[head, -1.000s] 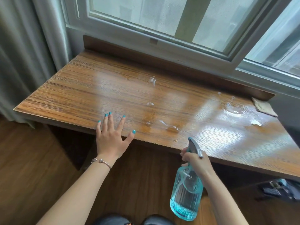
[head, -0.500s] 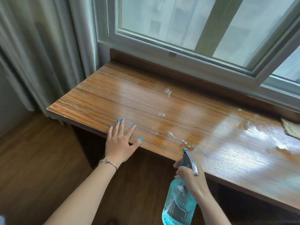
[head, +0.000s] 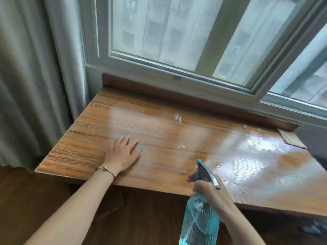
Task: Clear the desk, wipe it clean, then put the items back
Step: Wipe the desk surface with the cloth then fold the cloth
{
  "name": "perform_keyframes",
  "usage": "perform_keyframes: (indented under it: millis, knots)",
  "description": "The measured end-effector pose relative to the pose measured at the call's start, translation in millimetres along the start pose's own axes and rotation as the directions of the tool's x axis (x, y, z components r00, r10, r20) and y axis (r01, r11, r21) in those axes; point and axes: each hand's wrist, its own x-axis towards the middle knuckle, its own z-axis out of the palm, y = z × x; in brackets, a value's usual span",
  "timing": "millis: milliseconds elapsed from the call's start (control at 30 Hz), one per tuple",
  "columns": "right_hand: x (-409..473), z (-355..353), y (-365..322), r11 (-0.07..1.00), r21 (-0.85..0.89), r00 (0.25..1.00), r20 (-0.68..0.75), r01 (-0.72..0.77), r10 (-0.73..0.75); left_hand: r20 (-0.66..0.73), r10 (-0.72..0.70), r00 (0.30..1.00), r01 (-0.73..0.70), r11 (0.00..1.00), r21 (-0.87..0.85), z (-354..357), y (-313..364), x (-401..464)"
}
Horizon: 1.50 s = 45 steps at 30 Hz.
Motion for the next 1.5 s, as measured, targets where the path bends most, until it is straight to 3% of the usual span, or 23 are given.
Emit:
perform_keyframes:
  millis: [233, 433, 833, 1333, 1500]
  knots:
    - [39.1, 39.1, -79.6, 0.999, -0.012, 0.989, -0.146, -0.042, 0.04, 0.056, 0.022, 0.998, -0.02, 0.999, -0.045, 7.6, -23.0, 25.5]
    - [65.0, 55.8, -115.5, 0.977, -0.056, 0.947, -0.262, -0.205, 0.184, 0.021, 0.009, 1.0, -0.007, 0.998, -0.068, 13.3, -23.3, 26.7]
    - [67.0, 50.9, -117.7, 0.955, 0.083, 0.888, -0.351, -0.286, 0.296, 0.023, 0.032, 0.999, -0.03, 0.998, -0.059, 11.7, -25.5, 26.7]
    - [70.5, 50.3, -116.5, 0.967, 0.015, 0.92, -0.304, -0.256, 0.248, 0.048, 0.038, 0.998, -0.035, 0.997, -0.073, 6.4, -26.2, 24.2]
    - [69.5, 47.7, -108.1, 0.962, 0.007, 0.896, -0.364, -0.271, 0.255, 0.052, 0.041, 0.998, -0.037, 0.996, -0.076, 4.6, -26.5, 22.8]
